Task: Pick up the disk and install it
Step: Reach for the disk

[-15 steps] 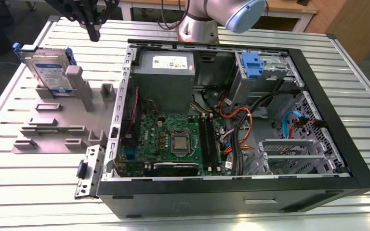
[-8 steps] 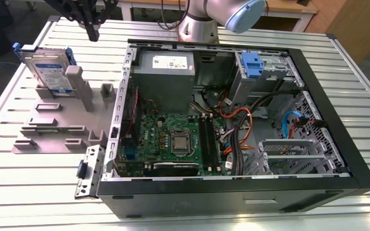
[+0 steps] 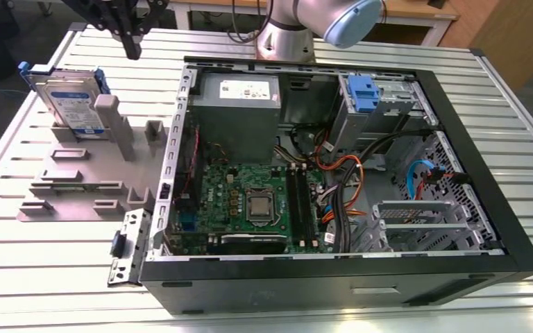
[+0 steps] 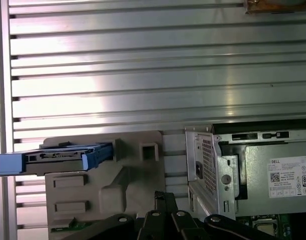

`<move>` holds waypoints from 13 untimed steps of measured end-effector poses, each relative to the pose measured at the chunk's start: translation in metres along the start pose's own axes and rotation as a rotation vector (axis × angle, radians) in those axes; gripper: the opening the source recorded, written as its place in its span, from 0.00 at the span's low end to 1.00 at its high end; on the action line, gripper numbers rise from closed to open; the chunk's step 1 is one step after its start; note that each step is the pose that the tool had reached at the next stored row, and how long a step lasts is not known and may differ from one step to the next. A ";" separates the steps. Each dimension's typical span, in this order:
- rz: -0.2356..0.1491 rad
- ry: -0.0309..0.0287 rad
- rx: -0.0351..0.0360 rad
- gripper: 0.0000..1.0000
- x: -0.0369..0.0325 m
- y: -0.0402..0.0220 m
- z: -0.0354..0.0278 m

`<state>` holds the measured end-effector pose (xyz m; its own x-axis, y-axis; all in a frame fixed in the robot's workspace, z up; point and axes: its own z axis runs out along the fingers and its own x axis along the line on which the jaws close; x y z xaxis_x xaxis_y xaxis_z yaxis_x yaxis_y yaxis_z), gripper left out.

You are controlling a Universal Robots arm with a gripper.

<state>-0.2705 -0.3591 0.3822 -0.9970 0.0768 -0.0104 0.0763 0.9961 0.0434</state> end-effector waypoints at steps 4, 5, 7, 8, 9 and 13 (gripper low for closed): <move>0.000 0.0011 0.0001 0.11 0.0015 0.0005 0.0006; 0.000 0.0015 0.0001 0.11 0.0020 0.0006 0.0007; 0.000 0.0020 0.0001 0.11 0.0032 0.0009 0.0011; 0.000 0.0023 0.0001 0.11 0.0038 0.0010 0.0012; 0.000 0.0029 0.0001 0.11 0.0044 0.0011 0.0013; 0.000 0.0045 0.0003 0.11 0.0071 0.0017 0.0018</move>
<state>-0.2774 -0.3568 0.3804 -0.9970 0.0768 -0.0059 0.0764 0.9961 0.0431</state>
